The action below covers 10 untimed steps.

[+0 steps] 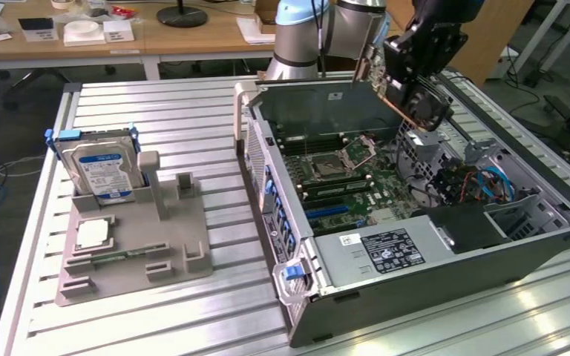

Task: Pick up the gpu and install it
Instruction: 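Insert the gpu into the slot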

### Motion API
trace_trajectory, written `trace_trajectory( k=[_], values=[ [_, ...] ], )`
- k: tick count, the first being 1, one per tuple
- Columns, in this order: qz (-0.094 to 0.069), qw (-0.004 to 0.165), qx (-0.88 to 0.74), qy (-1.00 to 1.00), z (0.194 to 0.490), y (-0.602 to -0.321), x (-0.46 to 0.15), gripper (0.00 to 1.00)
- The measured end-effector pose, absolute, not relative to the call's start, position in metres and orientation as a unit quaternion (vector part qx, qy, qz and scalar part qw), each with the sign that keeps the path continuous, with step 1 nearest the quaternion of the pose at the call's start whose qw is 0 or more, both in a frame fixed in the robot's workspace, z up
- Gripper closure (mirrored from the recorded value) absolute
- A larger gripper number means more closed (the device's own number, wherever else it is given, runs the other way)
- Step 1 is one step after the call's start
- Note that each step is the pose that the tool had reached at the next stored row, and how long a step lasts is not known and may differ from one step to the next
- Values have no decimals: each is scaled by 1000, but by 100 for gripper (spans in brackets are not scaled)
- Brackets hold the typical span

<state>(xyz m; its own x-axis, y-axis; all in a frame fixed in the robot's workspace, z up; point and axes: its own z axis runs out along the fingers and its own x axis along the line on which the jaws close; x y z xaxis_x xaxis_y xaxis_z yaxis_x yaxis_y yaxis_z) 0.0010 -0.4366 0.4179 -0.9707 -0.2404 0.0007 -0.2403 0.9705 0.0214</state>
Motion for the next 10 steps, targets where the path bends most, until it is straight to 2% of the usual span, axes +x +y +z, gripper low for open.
trace_trajectory(
  k=[3,10],
  values=[
    [-10,2,196,-981,418,-437,1,72],
    [-10,3,257,-966,418,-437,1,72]
  ],
)
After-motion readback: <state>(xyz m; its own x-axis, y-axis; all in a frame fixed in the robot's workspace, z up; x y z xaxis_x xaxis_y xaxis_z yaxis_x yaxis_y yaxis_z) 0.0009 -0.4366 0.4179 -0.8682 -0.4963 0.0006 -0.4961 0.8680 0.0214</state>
